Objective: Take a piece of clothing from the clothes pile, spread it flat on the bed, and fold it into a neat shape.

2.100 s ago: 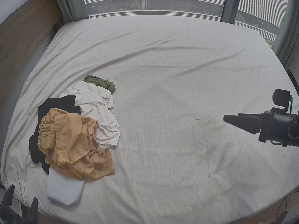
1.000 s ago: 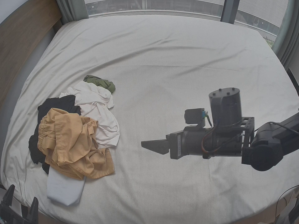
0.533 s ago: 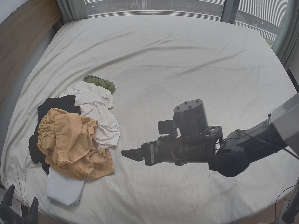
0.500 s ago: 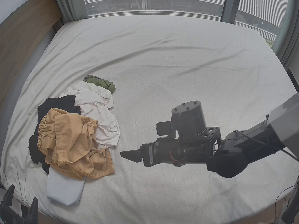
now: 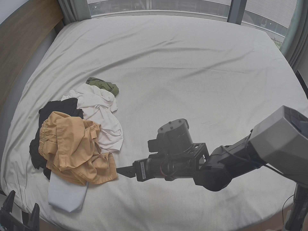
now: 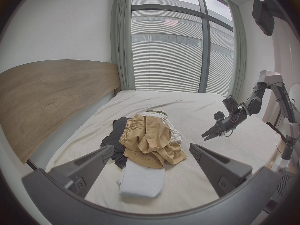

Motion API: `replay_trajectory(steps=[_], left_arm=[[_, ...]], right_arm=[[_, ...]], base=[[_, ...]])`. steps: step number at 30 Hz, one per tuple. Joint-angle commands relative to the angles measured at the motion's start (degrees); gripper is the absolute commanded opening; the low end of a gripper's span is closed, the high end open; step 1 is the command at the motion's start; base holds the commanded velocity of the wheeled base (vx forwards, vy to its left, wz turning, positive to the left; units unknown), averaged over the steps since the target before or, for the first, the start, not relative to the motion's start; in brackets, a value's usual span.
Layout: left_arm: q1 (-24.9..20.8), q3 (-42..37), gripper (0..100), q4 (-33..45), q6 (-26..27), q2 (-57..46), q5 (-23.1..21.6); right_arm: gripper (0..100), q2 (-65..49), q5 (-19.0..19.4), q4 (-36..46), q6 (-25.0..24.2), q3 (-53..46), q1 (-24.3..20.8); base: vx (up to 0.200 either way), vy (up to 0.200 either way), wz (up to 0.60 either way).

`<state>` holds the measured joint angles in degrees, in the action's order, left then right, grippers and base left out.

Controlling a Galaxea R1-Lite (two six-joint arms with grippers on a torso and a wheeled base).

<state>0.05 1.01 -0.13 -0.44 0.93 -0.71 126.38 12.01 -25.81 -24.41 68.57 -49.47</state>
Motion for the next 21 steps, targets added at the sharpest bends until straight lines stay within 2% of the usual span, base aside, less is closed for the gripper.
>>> replay_trajectory(steps=[1, 12, 21], left_arm=[[0.0, -1.0, 100, 0.0, 0.0, -0.9, 0.0], [0.0, -1.0, 100, 0.0, -0.2, -0.9, 0.0], [0.0, -1.0, 100, 0.0, -0.2, -0.9, 0.0]], right_arm=[[100, 4.2, 0.0, 0.1, -0.3, 2.5, -1.5], [100, 9.6, -0.1, 0.3, -0.3, 6.2, -3.4], [100, 14.5, -0.1, 2.7, -0.3, 13.4, -4.1]], base=[[0.0, 0.0, 0.0], [0.0, 0.0, 0.0], [0.0, 0.0, 0.0]])
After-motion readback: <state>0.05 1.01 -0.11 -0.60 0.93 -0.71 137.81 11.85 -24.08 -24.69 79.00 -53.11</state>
